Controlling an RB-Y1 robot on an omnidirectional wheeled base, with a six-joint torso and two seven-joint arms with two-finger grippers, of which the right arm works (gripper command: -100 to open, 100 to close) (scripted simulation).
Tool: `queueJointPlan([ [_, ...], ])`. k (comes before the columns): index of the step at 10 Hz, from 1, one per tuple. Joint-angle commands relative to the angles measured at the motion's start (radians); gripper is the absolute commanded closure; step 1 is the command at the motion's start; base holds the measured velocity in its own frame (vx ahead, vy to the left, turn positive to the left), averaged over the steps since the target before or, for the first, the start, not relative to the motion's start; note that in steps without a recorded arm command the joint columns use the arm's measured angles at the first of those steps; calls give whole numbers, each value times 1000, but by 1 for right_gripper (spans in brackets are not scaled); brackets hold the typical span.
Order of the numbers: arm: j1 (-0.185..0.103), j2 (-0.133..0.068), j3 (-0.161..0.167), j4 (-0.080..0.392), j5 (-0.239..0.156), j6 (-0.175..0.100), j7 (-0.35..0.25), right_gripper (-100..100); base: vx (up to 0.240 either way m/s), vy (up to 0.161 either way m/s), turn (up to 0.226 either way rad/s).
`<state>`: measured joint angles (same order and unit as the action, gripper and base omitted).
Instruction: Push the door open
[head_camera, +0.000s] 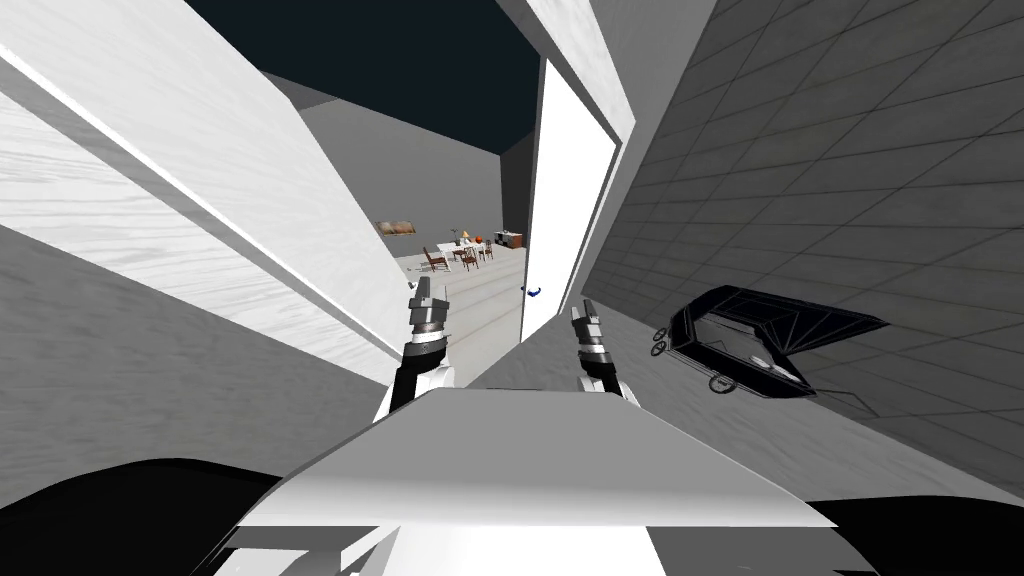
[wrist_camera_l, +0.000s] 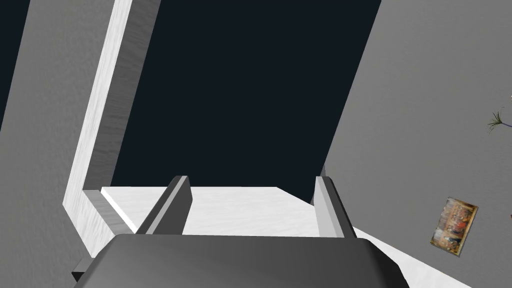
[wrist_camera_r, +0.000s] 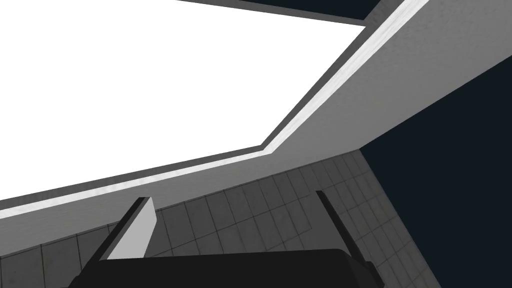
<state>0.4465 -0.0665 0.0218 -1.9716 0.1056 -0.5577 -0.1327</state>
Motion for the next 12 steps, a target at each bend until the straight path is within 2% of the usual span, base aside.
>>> queueJointPlan([
  [1, -11, -4, 13, 36, 8, -6, -5, -100, 96, -69, 34],
  [11, -78, -24, 110, 280, 60, -62, -36, -100, 93, -82, 36],
  [12, -78, -24, 110, 282, 60, -62, -36, -100, 69, -58, 11],
])
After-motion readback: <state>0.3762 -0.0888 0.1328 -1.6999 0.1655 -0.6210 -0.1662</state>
